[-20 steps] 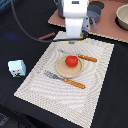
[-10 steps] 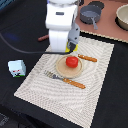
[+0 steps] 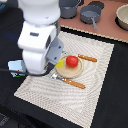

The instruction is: Interact with the objects in diverse but meaningful ways.

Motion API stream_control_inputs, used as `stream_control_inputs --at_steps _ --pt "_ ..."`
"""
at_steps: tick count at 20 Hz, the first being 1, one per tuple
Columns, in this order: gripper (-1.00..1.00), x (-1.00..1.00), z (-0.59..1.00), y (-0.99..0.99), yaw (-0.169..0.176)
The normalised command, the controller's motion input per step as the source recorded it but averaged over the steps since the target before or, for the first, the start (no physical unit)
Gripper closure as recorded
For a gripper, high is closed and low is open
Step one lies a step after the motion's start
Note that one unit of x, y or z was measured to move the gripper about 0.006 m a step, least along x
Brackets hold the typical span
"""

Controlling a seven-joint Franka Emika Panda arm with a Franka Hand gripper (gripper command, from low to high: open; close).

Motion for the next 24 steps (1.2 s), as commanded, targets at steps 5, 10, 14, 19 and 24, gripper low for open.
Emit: stream_control_inputs --at_steps 5,10,14,19,24 --pt "1.00 0.26 -0.27 -0.79 -0.004" --pt "1.00 0.23 -0.34 -0.49 0.000" --pt "1.00 0.22 -0.04 -0.10 0.000" --pt "-1.00 0.15 0.13 -0.07 0.000" --pt "-1.00 0.14 0.34 -0.01 0.004"
